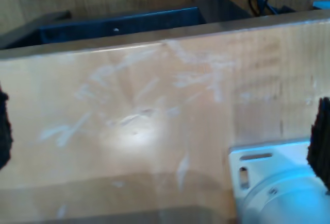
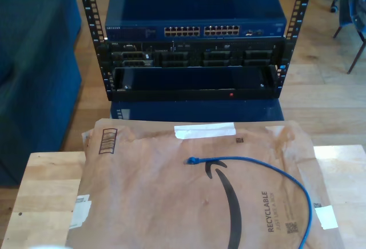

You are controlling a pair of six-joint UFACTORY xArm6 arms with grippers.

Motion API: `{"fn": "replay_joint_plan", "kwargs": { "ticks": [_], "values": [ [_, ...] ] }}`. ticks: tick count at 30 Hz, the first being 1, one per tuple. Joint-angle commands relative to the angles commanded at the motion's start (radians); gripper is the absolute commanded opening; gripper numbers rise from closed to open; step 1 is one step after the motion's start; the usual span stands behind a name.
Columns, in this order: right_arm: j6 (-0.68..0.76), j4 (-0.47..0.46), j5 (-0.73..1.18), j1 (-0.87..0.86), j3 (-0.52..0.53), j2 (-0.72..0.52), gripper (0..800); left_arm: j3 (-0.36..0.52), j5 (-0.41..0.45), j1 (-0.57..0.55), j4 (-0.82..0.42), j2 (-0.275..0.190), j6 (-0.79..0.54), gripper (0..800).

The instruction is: Grab the cable and plug it in

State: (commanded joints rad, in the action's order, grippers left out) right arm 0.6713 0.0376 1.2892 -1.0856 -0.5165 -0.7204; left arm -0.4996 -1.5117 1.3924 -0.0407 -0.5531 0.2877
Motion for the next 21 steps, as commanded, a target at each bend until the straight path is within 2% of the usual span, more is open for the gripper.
{"fn": "replay_joint_plan", "kwargs": {
  "ticks": [5,12,14,18,21],
  "values": [
    [0.318,-0.003,0.003,0.302,-0.101,0.106,796,-0.094,-0.012,-0.264,0.0,0.015,0.284,800],
    [0.713,-0.002,0.061,0.747,-0.155,0.107,796,-0.181,-0.097,-0.647,0.002,0.04,0.658,800],
    [0.844,-0.002,0.061,0.878,-0.172,0.107,796,-0.187,-0.097,-0.749,0.002,0.043,0.756,800],
    [1.089,-0.002,0.028,1.142,-0.189,0.135,796,-0.216,-0.094,-0.91,0.02,0.098,0.918,800],
    [1.183,-0.003,-0.084,1.263,-0.19,0.216,796,-0.245,-0.089,-0.997,0.052,0.141,1.013,800]
  ]
}}
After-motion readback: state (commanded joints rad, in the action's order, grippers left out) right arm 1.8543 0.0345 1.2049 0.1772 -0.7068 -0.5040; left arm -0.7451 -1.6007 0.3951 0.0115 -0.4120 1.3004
